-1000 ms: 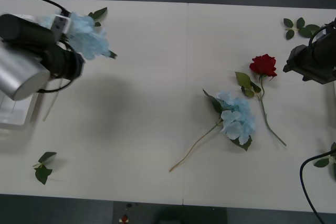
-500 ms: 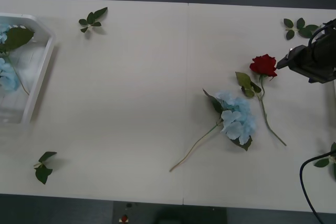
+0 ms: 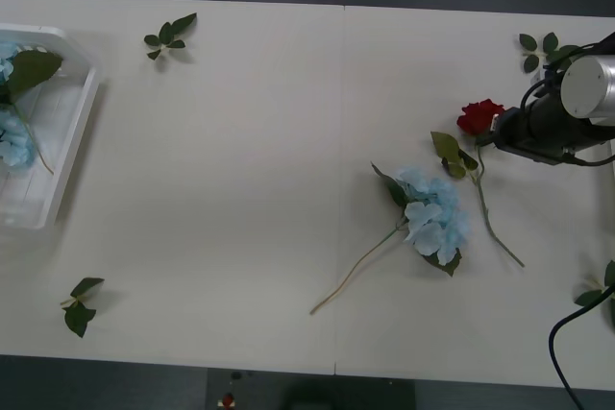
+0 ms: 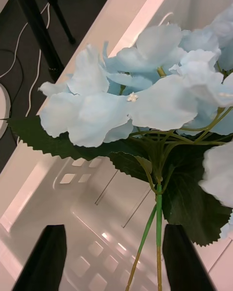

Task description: Put the red flowers into the right box and the blue flowers into the left box

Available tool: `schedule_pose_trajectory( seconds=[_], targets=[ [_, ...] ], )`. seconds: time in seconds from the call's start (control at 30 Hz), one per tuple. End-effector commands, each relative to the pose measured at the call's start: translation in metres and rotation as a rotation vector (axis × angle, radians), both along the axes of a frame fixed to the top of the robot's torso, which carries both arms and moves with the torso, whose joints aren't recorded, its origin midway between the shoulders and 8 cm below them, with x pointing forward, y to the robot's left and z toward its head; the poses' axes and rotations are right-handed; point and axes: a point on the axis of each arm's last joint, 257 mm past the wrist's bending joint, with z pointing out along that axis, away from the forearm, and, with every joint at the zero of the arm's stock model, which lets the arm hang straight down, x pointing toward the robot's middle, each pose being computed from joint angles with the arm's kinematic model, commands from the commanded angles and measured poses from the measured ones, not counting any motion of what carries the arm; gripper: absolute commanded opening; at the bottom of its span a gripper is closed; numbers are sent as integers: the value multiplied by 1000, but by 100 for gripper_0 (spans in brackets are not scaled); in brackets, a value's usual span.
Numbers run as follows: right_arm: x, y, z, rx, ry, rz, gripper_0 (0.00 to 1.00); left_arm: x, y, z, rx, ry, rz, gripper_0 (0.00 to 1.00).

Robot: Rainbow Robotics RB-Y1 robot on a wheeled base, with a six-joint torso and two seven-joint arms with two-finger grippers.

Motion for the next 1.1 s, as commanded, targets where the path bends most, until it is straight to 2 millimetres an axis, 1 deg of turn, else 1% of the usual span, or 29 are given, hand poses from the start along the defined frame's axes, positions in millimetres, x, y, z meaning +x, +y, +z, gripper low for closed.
schedule_pose_trajectory(
  seconds=[0.03,0.1,0.17,0.2,0.3,0.33,0.37,0.4,0.47,0.5,0.57,0.63,0.67,0.7,0.73,0.83,0.9,0.93,0.97,1.1],
  targets=[
    [9,-1,-1,-51,-28,57,100,12,-8,32,41,-32,-83,84],
    [11,-1,-5,-61,-33,63,100,17,-18,40,23,-51,-109,90],
    [13,0,-11,-68,-35,69,100,25,-36,53,0,-83,-154,98],
    [13,0,-13,-74,-36,74,100,29,-50,62,-15,-102,-188,100],
    [13,0,-18,-85,-32,81,100,37,-91,79,-44,-136,-275,100],
    [13,-1,-19,-88,-30,83,100,38,-110,85,-52,-142,-315,100],
    [13,0,-21,-90,-28,84,100,38,-120,85,-59,-140,-333,100],
    [13,0,-21,-96,-28,87,100,38,-145,86,-63,-143,-381,100],
    [12,0,-23,-103,-24,89,100,39,-175,85,-64,-151,-437,100],
    [12,0,-25,-106,-20,91,100,39,-194,81,-65,-157,-473,100],
    [12,2,-27,-109,-19,93,100,40,-222,74,-66,-167,-523,100],
    [12,2,-28,-113,-18,94,100,39,-245,65,-52,-168,-565,100],
    [12,4,-29,-114,-17,95,100,38,-264,53,-40,-162,-599,100],
    [12,5,-29,-114,-17,95,100,39,-268,52,-34,-163,-607,100],
    [11,4,-32,-115,-11,93,100,39,-287,41,-18,-160,-640,100],
    [12,6,-34,-118,-15,95,100,41,-316,21,32,-157,-695,100],
    [12,7,-36,-118,-13,95,100,41,-340,7,57,-162,-740,100],
    [13,9,-36,-118,-17,97,100,41,-356,-2,70,-164,-771,100],
    [13,9,-37,-119,-18,96,100,39,-363,-7,70,-162,-785,100],
    [15,12,-41,-116,-26,100,100,26,-413,-33,27,-150,-876,100]
  ],
)
